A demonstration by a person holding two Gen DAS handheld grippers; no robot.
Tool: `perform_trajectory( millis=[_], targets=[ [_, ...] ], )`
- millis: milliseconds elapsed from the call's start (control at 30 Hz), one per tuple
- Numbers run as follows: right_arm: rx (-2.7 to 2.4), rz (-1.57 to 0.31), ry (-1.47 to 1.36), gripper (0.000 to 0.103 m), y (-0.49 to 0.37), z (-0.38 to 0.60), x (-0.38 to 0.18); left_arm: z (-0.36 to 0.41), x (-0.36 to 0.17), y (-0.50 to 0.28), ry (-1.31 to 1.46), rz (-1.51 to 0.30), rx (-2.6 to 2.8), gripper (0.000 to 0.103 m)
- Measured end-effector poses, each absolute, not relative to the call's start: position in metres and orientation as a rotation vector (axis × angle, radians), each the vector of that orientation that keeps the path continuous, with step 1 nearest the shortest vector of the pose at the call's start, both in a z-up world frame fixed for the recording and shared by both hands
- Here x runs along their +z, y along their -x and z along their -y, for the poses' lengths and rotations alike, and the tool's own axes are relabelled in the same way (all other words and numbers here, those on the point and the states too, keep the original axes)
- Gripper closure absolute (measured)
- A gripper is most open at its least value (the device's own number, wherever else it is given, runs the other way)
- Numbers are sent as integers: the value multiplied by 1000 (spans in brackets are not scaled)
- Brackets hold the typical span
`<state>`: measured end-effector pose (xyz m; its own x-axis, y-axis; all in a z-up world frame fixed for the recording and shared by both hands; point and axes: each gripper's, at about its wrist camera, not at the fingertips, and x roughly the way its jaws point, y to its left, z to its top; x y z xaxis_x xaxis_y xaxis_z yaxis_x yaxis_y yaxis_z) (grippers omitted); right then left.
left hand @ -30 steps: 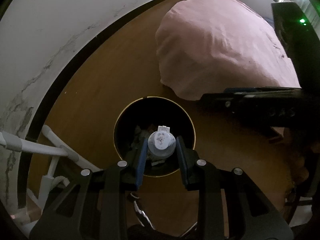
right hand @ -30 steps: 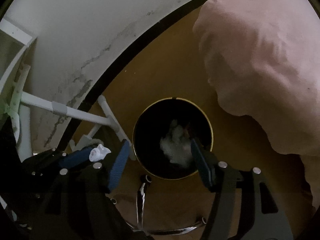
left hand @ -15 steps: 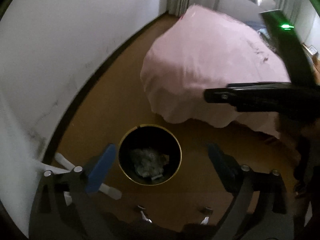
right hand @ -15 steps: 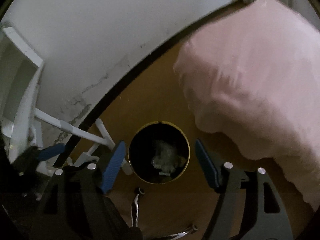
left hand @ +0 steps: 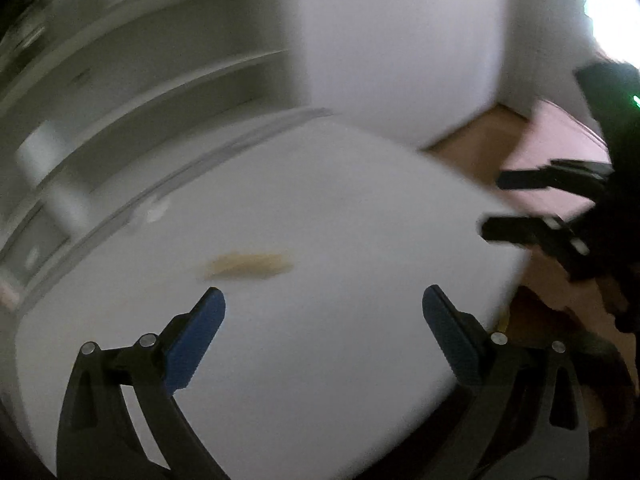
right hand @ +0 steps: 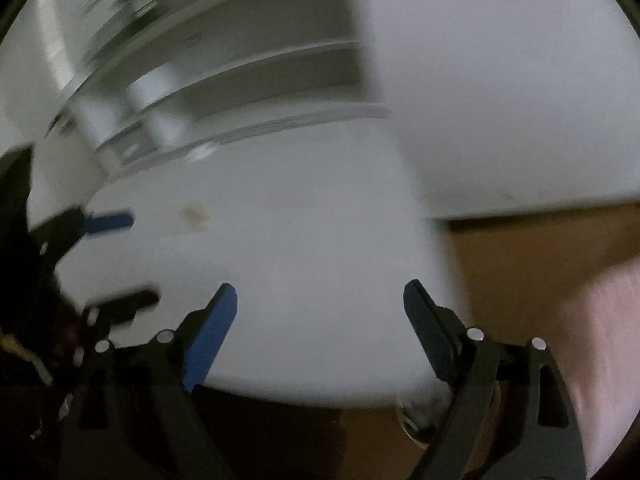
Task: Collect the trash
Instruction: 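Move both open tools back over the desk, then grasp the yellow plastic spoon with the right gripper while the left grasps the white tape ring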
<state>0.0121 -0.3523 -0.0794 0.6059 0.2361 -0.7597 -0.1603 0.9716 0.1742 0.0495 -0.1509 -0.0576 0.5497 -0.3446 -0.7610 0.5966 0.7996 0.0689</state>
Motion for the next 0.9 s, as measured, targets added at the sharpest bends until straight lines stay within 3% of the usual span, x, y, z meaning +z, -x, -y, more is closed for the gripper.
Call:
perform_trajectory(
  millis=[133, 333, 600, 633, 667, 700, 900],
  targets=[
    [357, -941, 50, 21, -68, 275, -88, 57, -65, -80, -238, -899, -375, 7],
    [394, -1068, 155, 22, -123, 226, -107, -11, -74, -110, -148, -970, -308, 7],
    [393, -1162, 229, 48, -148, 213, -128, -3, -87, -150, -128, -992, -344, 7],
    [394, -1160, 224, 63, -149, 213, -127, -1, -89, -156, -125, -996, -342, 7],
    [400, -1159, 217, 85, -149, 213, -126, 3, -90, -166, -121, -999, -337, 7],
    [401, -1159, 213, 89, -151, 213, -125, 6, -91, -174, -118, -998, -341, 7],
    [376, -1091, 169, 89, -138, 224, -107, 35, -90, -235, -114, -967, -348, 7]
  ],
)
